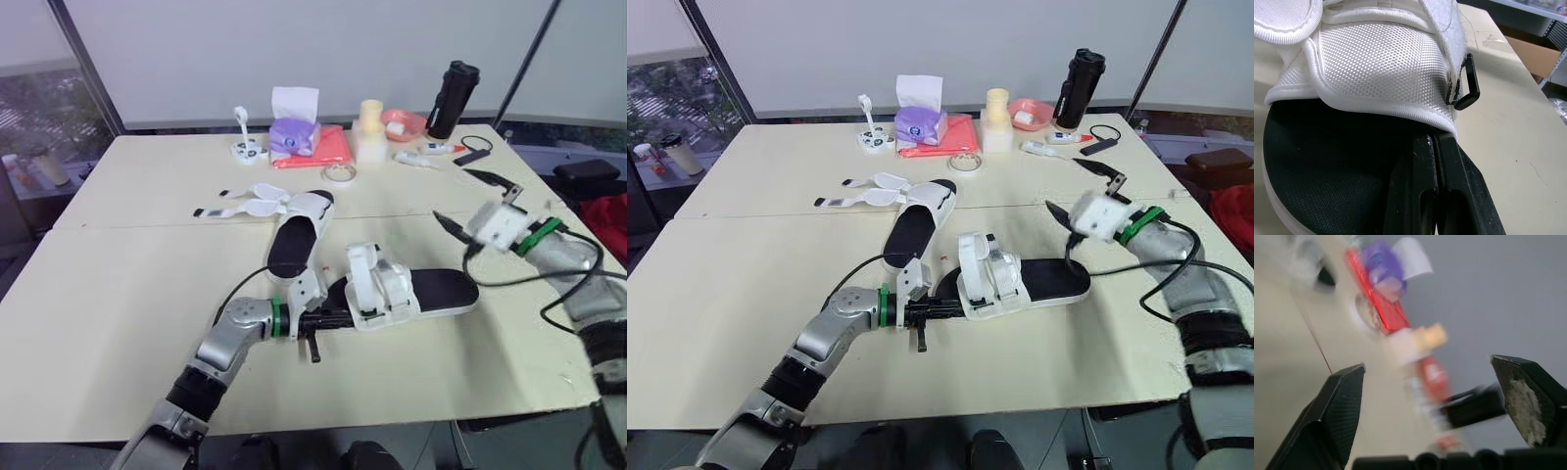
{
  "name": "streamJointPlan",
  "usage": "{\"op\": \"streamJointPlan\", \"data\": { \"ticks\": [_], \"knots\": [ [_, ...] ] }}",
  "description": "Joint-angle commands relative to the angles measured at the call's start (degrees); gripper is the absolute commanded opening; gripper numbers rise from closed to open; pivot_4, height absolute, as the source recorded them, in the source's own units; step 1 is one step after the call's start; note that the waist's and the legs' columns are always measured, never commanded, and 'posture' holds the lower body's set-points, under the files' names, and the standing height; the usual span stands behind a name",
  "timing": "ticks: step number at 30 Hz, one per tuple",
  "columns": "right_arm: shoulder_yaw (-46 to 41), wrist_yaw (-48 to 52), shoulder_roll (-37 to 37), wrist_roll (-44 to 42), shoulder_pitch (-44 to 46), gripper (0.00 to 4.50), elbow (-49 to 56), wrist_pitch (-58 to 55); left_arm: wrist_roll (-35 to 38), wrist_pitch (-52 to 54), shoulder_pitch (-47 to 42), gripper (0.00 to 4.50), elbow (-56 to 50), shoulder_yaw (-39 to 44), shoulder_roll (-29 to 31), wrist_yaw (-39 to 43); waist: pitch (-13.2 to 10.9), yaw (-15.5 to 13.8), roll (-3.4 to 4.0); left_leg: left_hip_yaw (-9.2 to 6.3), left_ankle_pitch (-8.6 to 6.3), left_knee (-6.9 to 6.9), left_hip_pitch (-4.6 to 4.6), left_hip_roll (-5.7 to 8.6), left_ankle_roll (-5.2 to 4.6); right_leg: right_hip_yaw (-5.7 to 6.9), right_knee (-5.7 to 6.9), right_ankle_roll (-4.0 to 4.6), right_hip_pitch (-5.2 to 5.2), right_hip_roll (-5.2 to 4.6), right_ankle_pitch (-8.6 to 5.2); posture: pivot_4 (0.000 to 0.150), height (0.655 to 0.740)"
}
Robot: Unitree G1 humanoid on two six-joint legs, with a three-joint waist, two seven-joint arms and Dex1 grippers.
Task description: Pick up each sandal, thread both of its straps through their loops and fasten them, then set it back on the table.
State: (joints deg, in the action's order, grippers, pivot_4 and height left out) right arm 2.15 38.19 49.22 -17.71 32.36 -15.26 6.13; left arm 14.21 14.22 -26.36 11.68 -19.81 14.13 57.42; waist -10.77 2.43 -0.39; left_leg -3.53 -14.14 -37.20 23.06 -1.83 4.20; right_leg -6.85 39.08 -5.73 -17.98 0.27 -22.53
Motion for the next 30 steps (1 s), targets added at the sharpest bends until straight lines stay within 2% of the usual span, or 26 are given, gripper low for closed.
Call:
{"op": "streamJointPlan", "data": {
  "ticks": [1,3,6,10,14,24,27,30],
  "knots": [
    [-3.9,8.9,3.6,-23.8,-0.4,4.45,16.7,-30.9,-2.8,0.3,-0.4,0.02,4.4,-0.7,0.8,-0.2,0.0,-0.2,0.0,-0.03,0.0,-0.03,0.0,0.0,0.0,0.01,0.0,0.0,0.02,0.0,0.0,0.15,0.74],
    [-5.0,12.0,6.4,-32.9,-0.9,4.45,21.6,-43.7,-2.7,0.1,-1.2,0.02,5.0,-0.4,0.9,-0.1,0.0,-0.4,-0.02,-0.11,-0.01,-0.03,0.02,0.01,-0.01,0.06,-0.03,0.0,0.02,-0.06,0.0,0.15,0.74],
    [-5.5,17.1,10.0,-39.5,-1.6,4.45,25.0,-55.0,-2.6,-0.2,-1.4,0.02,5.3,-0.1,1.1,-0.2,0.0,-0.5,-0.03,-0.26,-0.01,-0.02,0.1,0.02,-0.02,0.07,-0.09,0.0,-0.06,-0.07,0.0,0.15,0.74],
    [-2.6,20.5,11.5,-35.4,-2.8,4.45,25.6,-57.6,-2.6,-0.5,-0.7,0.02,4.9,0.0,1.5,-0.4,0.0,-0.4,-0.03,-0.25,-0.01,-0.01,0.23,0.02,-0.02,0.06,-0.08,0.0,-0.26,-0.07,0.0,0.15,0.74],
    [-2.2,19.8,7.9,-35.5,-2.9,4.45,24.2,-61.5,-2.9,-0.3,0.6,0.02,4.7,0.1,1.2,-1.8,0.0,-0.2,-0.04,-0.21,-0.01,0.02,0.27,0.02,-0.03,0.04,-0.07,0.0,-0.35,-0.06,0.0,0.15,0.74],
    [-1.0,15.9,-0.7,-34.1,-3.8,4.45,28.6,-64.2,-3.0,0.3,2.4,0.02,3.0,-0.3,1.1,-2.8,0.0,-0.1,-0.07,-0.22,-0.01,0.06,0.3,0.02,-0.02,0.04,-0.07,0.0,-0.39,-0.04,0.0,0.15,0.74],
    [-1.4,14.3,-3.3,-33.2,-3.2,3.67,28.0,-63.8,-3.1,0.3,2.2,0.02,3.1,-0.3,0.9,-3.0,0.0,-0.1,-0.08,-0.21,-0.01,0.06,0.3,0.02,-0.02,0.03,-0.07,0.0,-0.4,-0.04,0.0,0.15,0.74],
    [-2.2,13.0,-4.8,-32.2,-2.4,2.21,26.8,-63.6,-3.2,0.2,2.2,0.02,3.3,-0.4,0.9,-3.1,0.0,-0.1,-0.09,-0.2,-0.01,0.06,0.31,0.03,-0.02,0.03,-0.07,0.0,-0.42,-0.04,0.0,0.15,0.74]
  ]
}}
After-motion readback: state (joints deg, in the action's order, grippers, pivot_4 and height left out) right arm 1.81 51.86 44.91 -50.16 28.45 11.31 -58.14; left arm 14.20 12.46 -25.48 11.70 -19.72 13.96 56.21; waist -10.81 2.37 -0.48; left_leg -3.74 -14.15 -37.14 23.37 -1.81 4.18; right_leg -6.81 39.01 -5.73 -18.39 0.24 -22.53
